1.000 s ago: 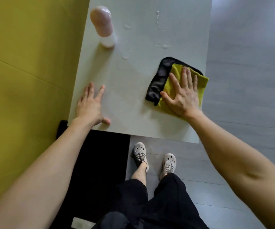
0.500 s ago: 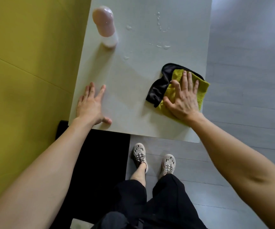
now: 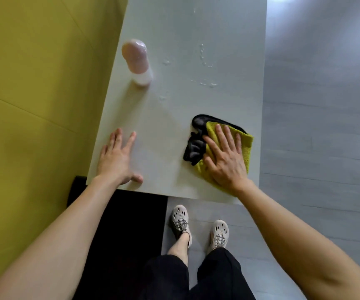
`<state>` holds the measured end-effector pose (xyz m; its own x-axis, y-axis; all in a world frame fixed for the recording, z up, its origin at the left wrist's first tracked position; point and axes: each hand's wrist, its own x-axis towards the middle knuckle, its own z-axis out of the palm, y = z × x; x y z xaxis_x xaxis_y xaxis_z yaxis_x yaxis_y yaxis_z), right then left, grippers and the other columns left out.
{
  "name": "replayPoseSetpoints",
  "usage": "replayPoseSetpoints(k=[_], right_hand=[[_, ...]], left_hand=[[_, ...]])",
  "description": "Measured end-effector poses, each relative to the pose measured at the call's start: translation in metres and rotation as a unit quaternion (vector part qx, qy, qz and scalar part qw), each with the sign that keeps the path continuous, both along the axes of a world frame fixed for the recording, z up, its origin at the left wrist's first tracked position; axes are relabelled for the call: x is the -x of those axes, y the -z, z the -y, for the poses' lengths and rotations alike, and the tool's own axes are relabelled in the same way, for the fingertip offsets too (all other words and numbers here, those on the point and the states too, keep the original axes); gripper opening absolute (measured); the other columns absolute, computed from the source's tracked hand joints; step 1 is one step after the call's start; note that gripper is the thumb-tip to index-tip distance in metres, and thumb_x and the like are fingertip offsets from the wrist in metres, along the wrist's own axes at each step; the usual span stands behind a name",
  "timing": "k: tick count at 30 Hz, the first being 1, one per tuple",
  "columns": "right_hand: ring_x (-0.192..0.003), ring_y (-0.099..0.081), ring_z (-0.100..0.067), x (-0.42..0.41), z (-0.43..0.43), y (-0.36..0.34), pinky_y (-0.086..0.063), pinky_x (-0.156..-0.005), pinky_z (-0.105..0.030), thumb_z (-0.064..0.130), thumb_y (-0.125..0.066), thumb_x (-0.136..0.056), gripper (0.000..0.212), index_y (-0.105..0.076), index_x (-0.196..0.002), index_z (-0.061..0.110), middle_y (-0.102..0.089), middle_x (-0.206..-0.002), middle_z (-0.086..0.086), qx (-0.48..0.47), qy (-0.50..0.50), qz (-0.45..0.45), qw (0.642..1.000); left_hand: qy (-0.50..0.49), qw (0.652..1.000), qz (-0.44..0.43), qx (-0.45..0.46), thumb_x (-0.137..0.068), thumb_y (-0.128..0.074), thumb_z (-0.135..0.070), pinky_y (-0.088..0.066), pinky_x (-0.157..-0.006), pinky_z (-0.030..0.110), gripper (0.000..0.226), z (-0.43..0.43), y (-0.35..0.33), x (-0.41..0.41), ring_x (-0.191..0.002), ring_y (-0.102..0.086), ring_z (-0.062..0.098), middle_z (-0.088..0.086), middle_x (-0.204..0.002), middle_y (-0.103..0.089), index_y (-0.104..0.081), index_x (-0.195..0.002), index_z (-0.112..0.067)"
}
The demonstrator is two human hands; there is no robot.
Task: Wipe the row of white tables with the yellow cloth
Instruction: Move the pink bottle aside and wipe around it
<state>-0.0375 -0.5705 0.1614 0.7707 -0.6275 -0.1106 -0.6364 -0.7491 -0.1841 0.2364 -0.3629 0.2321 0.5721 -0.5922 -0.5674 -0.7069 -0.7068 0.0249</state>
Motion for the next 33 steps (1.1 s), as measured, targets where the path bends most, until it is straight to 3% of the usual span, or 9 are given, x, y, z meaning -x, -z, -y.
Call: replayPoseSetpoints(k=[4, 7, 10, 12, 17, 22, 25, 29, 33], right_hand=[[-0.168, 0.012, -0.036, -0.009, 0.043, -0.005, -0.001, -0.129, -0.073, 0.074, -0.033, -0.101, 0.075, -0.022, -0.17, 0.047, 0.006, -0.183, -0.012, -0.012, 0.147, -0.027, 0.989], [-0.165, 0.022, -0.041, -0.027, -0.019, -0.009, 0.009, -0.128, -0.073, 0.091, -0.033, -0.095, 0.088, -0.008, -0.171, 0.053, 0.018, -0.18, -0.015, -0.003, 0.058, -0.031, 0.998], [-0.166, 0.018, -0.041, -0.039, -0.071, -0.013, 0.002, -0.128, -0.075, 0.09, -0.035, -0.096, 0.087, -0.018, -0.171, 0.048, 0.012, -0.182, -0.014, -0.009, -0.051, -0.035, 0.998], [-0.167, 0.016, -0.036, -0.035, -0.066, -0.013, -0.001, -0.129, -0.074, 0.083, -0.036, -0.101, 0.08, -0.03, -0.17, 0.044, 0.008, -0.183, -0.009, -0.02, -0.062, -0.025, 0.998], [-0.17, 0.006, -0.026, -0.004, 0.041, -0.006, -0.003, -0.131, -0.069, 0.07, -0.047, -0.1, 0.069, -0.05, -0.155, 0.028, -0.002, -0.183, -0.005, 0.006, -0.032, -0.014, 0.999], [-0.168, 0.014, -0.028, -0.023, 0.151, -0.006, -0.001, -0.131, -0.067, 0.081, -0.021, -0.097, 0.086, -0.02, -0.172, 0.039, 0.009, -0.183, -0.008, -0.003, 0.118, -0.037, 0.992], [-0.166, 0.022, -0.033, -0.013, 0.101, -0.01, 0.005, -0.131, -0.07, 0.095, -0.024, -0.092, 0.098, -0.006, -0.173, 0.043, 0.018, -0.181, -0.012, -0.008, 0.07, -0.038, 0.997], [-0.167, 0.017, -0.039, 0.005, -0.017, -0.021, 0.002, -0.131, -0.072, 0.092, -0.036, -0.094, 0.098, -0.02, -0.173, 0.036, 0.013, -0.181, -0.016, -0.037, -0.069, -0.043, 0.996], [-0.169, 0.013, -0.031, 0.008, 0.029, -0.014, -0.005, -0.133, -0.066, 0.075, -0.045, -0.101, 0.081, -0.035, -0.169, 0.033, 0.008, -0.183, -0.007, -0.034, -0.131, -0.007, 0.991]], left_hand=[[0.001, 1.0, -0.003, -0.019, -0.058, -0.099, -0.066, -0.01, -0.137, 0.054, 0.167, 0.003, -0.005, 0.0, -0.168, 0.017, 0.031, 0.01, -0.179, 0.029, 0.02, -0.171, -0.036], [-0.018, 0.999, -0.002, -0.047, -0.054, -0.1, -0.069, -0.013, -0.133, 0.063, 0.173, 0.017, -0.014, 0.011, -0.168, 0.016, 0.035, 0.016, -0.178, 0.026, 0.022, -0.17, -0.031], [-0.062, 0.997, 0.017, -0.042, -0.047, -0.102, -0.07, -0.03, -0.127, 0.065, 0.17, 0.043, -0.02, 0.037, -0.163, -0.005, 0.045, 0.024, -0.173, 0.003, 0.006, -0.171, -0.026], [-0.071, 0.997, 0.01, -0.04, -0.046, -0.102, -0.071, -0.031, -0.125, 0.066, 0.172, 0.053, -0.016, 0.053, -0.162, -0.003, 0.05, 0.028, -0.171, 0.007, 0.009, -0.17, -0.029], [-0.069, 0.996, -0.004, -0.05, -0.045, -0.1, -0.073, -0.016, -0.128, 0.076, 0.183, 0.045, -0.006, 0.06, -0.162, 0.023, 0.052, 0.031, -0.17, 0.031, 0.03, -0.166, -0.031], [-0.078, 0.996, 0.006, -0.035, -0.046, -0.098, -0.076, -0.016, -0.13, 0.07, 0.181, 0.043, -0.01, 0.06, -0.164, 0.021, 0.047, 0.024, -0.173, 0.032, 0.034, -0.164, -0.039], [-0.084, 0.995, 0.006, -0.045, -0.044, -0.099, -0.074, -0.014, -0.132, 0.069, 0.182, 0.044, -0.012, 0.06, -0.165, 0.021, 0.046, 0.022, -0.174, 0.032, 0.034, -0.164, -0.041], [-0.083, 0.995, 0.004, -0.056, -0.043, -0.099, -0.075, -0.015, -0.131, 0.069, 0.182, 0.047, -0.012, 0.06, -0.164, 0.022, 0.047, 0.022, -0.174, 0.034, 0.034, -0.163, -0.042], [-0.092, 0.994, 0.005, -0.057, -0.041, -0.099, -0.076, -0.016, -0.131, 0.069, 0.182, 0.045, -0.01, 0.061, -0.165, 0.022, 0.045, 0.019, -0.174, 0.035, 0.035, -0.162, -0.046]])
